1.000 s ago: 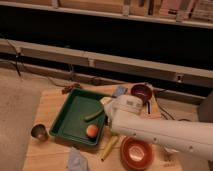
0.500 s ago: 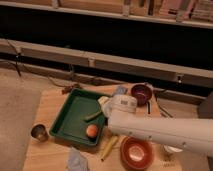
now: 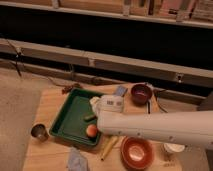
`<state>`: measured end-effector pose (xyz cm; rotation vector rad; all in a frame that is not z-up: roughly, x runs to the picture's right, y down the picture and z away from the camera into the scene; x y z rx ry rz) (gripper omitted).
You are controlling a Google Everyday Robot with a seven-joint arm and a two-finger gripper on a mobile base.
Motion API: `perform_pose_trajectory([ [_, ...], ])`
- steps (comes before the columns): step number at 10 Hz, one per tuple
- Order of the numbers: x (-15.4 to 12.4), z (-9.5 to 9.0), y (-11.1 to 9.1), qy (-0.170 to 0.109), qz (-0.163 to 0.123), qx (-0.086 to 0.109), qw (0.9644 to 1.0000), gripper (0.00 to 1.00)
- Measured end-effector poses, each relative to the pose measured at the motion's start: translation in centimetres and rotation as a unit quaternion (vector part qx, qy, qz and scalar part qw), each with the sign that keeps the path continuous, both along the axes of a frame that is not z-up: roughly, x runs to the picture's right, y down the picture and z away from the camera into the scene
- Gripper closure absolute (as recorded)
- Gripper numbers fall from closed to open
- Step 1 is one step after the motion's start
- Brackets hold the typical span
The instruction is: Place apple in purple bowl
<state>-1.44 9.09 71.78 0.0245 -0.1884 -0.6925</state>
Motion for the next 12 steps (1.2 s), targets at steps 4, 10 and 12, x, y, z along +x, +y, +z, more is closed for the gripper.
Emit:
perform_pose_trajectory([
  [4,-0.2,1.0,-0.2,-0.007,0.003,-0.003,1.0,0.48],
  [10,-0.4,2.6,0.5,-0.01,-0.013,-0.002,0.9999,0.06],
  [12,-0.5,3.0,0.6,-0.011,-0.017,-0.002,0.9998,0.09],
])
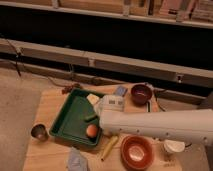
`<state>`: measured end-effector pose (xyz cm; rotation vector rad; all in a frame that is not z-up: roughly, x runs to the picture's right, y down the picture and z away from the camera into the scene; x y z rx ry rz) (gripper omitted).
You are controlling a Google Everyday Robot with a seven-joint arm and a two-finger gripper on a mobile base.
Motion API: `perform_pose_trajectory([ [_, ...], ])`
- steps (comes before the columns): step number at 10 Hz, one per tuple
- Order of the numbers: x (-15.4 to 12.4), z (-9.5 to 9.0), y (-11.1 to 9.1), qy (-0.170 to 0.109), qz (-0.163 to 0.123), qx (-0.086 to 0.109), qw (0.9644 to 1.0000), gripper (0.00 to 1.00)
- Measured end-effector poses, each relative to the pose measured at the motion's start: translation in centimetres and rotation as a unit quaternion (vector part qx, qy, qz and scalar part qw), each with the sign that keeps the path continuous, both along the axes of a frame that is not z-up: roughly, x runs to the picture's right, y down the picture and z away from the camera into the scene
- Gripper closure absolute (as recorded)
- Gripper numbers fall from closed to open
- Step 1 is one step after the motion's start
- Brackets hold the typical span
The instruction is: Place apple in purple bowl
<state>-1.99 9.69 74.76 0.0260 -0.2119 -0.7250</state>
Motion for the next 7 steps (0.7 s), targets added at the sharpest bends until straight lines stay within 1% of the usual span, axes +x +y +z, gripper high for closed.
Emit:
perform_pose_trajectory([
  [1,-0.2,-0.2,-0.1,0.004,0.011,0.003,0.9999,0.18],
  [2,-0.9,-0.3,-0.2,0.005,0.026,0.006,0.9996,0.2],
  [4,-3.9,-0.4,-0.5,-0.005,0.055,0.012,0.9984,0.2],
  [5,-5.1,-0.5,-0.7,-0.011,0.07,0.016,0.9973,0.2],
  [6,-5.8,-0.6,-0.9,-0.012,0.091,0.021,0.9956,0.2],
  [7,-6.6,-0.6,-0.9,-0.007,0.121,0.023,0.9924,0.2],
])
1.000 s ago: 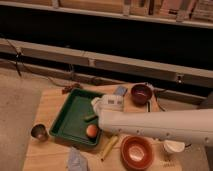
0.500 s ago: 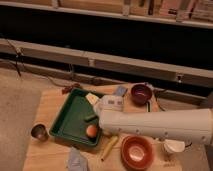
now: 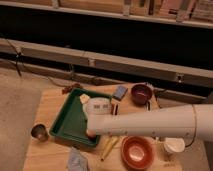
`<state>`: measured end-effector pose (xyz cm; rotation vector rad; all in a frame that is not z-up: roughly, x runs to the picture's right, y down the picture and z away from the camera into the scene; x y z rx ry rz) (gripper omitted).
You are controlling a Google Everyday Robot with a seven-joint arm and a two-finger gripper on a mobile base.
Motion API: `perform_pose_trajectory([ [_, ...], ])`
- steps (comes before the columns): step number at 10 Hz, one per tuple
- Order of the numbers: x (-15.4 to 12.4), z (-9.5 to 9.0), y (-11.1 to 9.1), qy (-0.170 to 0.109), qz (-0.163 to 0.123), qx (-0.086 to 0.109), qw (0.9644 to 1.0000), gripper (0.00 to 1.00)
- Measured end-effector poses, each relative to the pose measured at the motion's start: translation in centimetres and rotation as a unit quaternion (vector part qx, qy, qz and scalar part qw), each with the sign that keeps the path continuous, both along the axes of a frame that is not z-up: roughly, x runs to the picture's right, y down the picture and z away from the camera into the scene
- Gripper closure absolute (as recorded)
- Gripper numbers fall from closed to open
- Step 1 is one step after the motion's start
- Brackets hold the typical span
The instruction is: Place apple in purple bowl
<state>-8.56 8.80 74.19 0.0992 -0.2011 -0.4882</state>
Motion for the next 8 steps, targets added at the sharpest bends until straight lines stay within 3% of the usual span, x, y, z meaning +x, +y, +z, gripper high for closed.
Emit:
perform_pose_trajectory([
  [1,-0.6,0.1,0.2,0.012,0.035,-0.006,0.9993,0.2],
  [2,-0.7,0.3,0.8,0.05,0.095,-0.021,0.994,0.2],
  [3,-0.7,0.4,1.5,0.082,0.128,-0.029,0.9879,0.2],
  [5,-0.5,0.3,2.9,0.124,0.168,-0.042,0.977,0.2],
  [8,0.8,1.0,4.5,0.145,0.208,-0.07,0.9647,0.2],
])
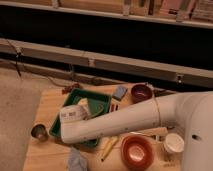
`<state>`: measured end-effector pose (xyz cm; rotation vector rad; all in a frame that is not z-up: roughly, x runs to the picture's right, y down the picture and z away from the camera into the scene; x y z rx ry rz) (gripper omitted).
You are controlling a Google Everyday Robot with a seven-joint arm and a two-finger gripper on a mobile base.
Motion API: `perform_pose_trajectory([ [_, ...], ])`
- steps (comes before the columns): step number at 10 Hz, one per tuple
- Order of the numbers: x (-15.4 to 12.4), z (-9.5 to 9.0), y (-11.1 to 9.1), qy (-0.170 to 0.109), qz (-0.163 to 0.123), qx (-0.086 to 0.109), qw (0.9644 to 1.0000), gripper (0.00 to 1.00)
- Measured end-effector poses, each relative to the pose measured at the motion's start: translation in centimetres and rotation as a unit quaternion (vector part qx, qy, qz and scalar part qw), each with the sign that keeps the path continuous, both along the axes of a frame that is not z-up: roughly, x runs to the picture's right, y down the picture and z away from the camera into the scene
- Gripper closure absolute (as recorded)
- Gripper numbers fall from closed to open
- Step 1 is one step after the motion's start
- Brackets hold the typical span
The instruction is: Place apple in purple bowl
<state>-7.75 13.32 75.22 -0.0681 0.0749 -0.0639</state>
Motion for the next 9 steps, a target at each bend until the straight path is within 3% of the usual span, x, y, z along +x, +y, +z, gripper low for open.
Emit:
perform_pose_trajectory([
  [4,0.6,0.8,1.9,-0.002,0.042,-0.025,0.9988,0.2],
  [9,-0.6,1.3,3.2,-0.038,0.077,-0.04,0.9955,0.2],
])
